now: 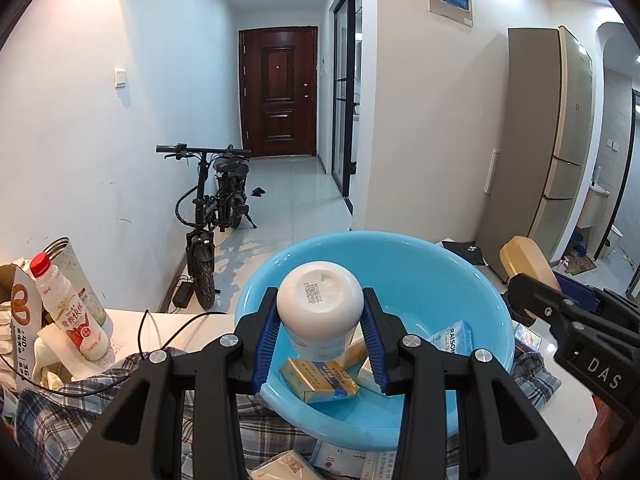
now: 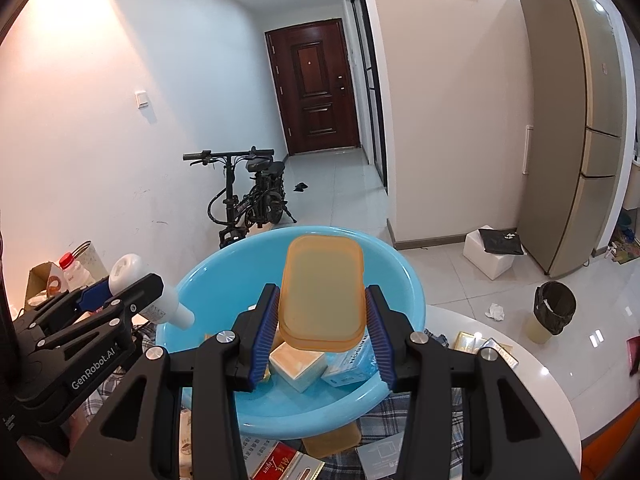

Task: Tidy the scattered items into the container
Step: 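Lower the white jar into the basin and open the left gripper while the right holds the case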

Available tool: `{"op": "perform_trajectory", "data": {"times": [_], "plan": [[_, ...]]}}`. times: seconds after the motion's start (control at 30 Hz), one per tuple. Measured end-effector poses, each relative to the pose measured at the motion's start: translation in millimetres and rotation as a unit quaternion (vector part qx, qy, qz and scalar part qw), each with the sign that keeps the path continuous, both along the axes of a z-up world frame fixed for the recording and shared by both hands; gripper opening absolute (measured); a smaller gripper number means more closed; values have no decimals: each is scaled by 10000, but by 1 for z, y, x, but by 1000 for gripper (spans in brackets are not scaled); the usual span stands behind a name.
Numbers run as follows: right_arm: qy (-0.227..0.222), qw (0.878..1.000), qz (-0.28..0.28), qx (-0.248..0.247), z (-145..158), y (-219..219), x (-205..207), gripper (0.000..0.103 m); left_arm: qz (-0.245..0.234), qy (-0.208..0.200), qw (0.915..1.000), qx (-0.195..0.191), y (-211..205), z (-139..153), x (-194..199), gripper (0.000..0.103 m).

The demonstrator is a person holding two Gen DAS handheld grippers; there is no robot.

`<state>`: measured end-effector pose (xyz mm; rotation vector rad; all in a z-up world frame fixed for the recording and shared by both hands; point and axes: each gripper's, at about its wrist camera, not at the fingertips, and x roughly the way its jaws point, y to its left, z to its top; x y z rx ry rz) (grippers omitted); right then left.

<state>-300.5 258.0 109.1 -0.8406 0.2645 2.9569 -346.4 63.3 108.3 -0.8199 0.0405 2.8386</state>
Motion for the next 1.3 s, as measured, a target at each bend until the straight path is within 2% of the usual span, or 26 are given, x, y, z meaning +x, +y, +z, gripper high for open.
{"op": "perform_trajectory", "data": {"times": [0.27,0.47,1.3], "plan": [[-28,10000,-22,-12,-1,1,-2,42,-23,-181,9998,-45,0,-12,-13,42],[-72,10000,31,-3,-4,0,-4,42,-75,-497,9987,-65,5,-28,-27,42],[-119,9999,-15,12,-6,0,-5,42,-182,-779,9966,-211,20,-45,-34,42]]}}
